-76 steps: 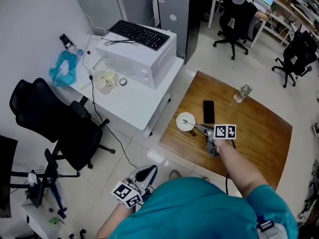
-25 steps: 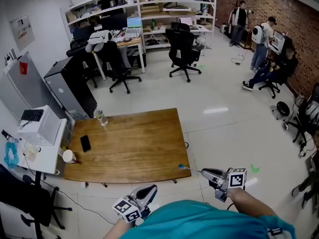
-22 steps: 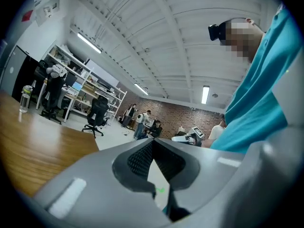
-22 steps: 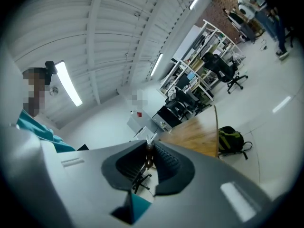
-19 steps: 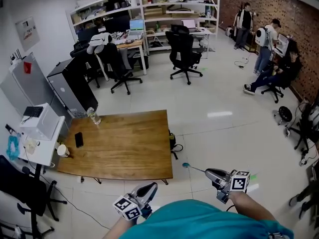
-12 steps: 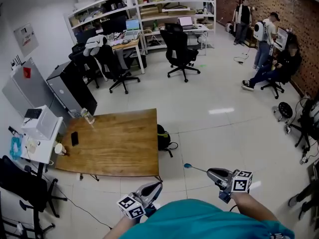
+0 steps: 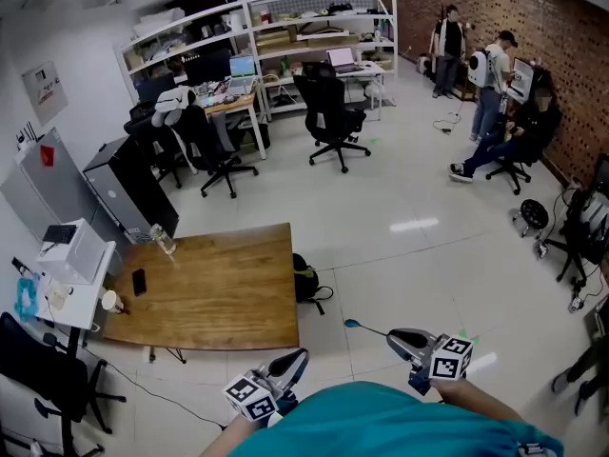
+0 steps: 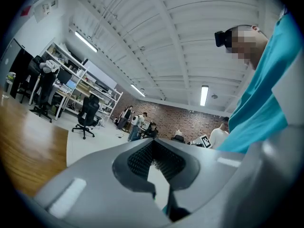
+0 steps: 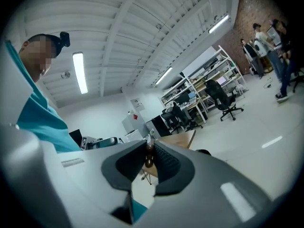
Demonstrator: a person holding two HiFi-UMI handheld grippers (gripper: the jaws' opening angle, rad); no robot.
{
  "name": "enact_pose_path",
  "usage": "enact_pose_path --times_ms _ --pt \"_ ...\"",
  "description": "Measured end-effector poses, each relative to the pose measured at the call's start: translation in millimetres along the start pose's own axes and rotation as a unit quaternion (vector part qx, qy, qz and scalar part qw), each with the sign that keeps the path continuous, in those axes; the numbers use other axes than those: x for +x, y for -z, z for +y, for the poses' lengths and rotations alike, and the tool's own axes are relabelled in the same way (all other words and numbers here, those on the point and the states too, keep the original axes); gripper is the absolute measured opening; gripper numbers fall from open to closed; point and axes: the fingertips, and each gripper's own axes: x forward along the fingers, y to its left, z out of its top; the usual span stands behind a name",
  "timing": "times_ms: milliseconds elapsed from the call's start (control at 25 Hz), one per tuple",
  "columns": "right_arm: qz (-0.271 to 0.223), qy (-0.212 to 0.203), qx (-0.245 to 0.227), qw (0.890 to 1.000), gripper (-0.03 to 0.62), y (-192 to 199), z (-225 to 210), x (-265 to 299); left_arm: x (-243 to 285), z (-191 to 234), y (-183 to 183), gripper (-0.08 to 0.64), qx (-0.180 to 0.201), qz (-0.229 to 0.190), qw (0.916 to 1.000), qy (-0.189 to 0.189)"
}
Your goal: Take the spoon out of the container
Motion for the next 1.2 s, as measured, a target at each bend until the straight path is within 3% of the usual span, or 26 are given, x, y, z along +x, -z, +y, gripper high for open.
enact_pose_path --times_ms 240,640,1200 --pt "0.004 -0.007 -0.012 1.0 0.046 28 8 27 -19 2 18 0.0 -0.011 0.009 0.9998 0.016" --pt "0.008 -0.019 -0.008 1.0 0.046 2 -5 49 2 20 -5 0.0 -0.005 0.014 0.9999 0.009" --pt "0.0 -0.014 -0.024 1.0 0.044 -2 6 36 -9 4 -9 0.0 0.023 0.018 0.9995 0.015"
